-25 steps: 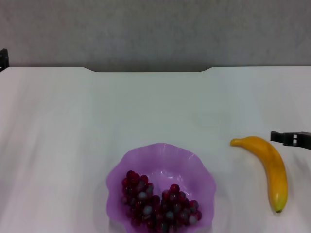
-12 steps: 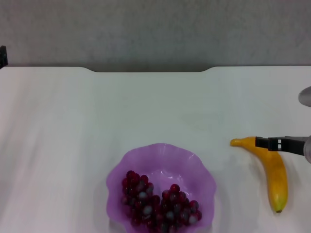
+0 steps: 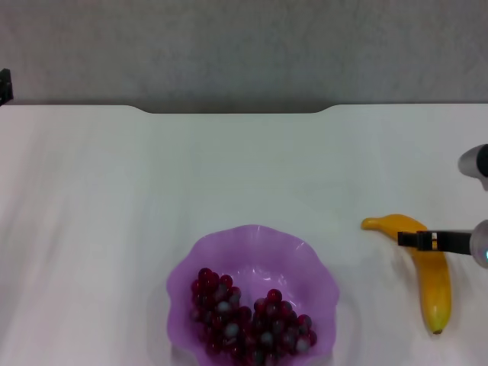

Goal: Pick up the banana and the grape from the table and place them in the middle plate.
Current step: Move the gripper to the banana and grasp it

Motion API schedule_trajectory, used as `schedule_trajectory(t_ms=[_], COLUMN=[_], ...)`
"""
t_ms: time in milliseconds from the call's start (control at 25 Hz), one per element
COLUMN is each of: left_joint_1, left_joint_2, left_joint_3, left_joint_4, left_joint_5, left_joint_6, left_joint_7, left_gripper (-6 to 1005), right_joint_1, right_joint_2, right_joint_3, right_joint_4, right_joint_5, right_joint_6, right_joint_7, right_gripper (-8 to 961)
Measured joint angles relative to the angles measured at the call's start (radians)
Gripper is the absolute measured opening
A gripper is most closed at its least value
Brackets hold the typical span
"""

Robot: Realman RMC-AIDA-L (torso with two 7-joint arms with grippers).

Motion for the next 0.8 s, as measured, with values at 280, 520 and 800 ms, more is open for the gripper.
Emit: schedule_trajectory(t_ms=[280,520,800], left_joint_1=[0.000,0.000,-0.001], left_joint_2=[0.000,0.000,0.000], left_joint_3=[0.002,0.003,0.012], left_joint_4=[-0.003,-0.003,-0.003], left_joint_5=[-0.002,-0.002,-0.004], left_joint_6=[-0.002,-0.003,-0.012], left_joint_7=[0.000,0.000,0.000], left_gripper=[880,880,880], right_joint_1=[0.064,0.089,0.087], right_joint_2=[0.001,0.001,0.002], right_joint_3=[-0.001,-0.019,-0.023], right_joint_4=[0.126,0.169,0.171], right_joint_5=[0.012,0.013,0.004], right_joint_6=[-0.020,-0.040,-0.047], right_joint_7=[0.000,-0.003,-0.012], right_gripper=[753,751,516])
